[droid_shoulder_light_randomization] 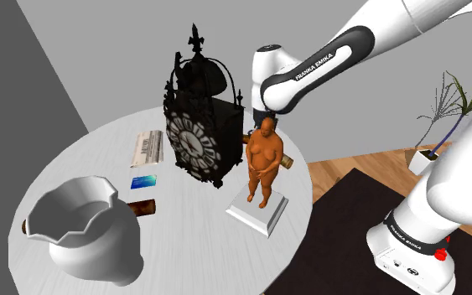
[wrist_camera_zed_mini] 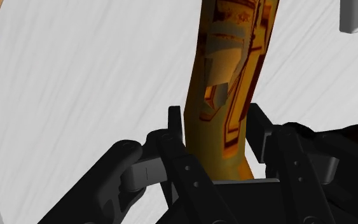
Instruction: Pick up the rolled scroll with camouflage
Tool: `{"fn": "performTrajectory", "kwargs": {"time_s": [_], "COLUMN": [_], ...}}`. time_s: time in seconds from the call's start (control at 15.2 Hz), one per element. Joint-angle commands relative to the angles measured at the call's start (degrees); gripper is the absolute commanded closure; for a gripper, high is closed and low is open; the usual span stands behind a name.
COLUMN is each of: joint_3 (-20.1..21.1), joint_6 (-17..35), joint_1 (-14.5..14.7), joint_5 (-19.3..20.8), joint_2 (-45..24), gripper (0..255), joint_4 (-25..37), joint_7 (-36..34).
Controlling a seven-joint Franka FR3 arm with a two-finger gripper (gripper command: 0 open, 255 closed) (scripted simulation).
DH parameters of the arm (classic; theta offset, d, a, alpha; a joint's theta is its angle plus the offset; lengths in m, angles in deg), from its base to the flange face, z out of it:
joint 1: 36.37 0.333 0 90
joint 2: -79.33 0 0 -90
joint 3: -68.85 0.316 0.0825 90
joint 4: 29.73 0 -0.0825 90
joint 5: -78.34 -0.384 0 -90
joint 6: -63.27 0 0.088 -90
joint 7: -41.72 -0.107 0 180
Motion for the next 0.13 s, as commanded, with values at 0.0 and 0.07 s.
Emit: {"fn": "performTrajectory", "kwargs": {"time_s": [0.0, 0.07], "joint_3": [0.01, 0.01], "joint_6": [-1.02, -1.02], "joint_1": [-0.01, -0.01], "joint_5": [-0.23, -0.23], "joint_2": [0.68, 0.67], "gripper": [255, 255], "joint_4": [0.35, 0.36], "joint_7": [0.21, 0.20]}}
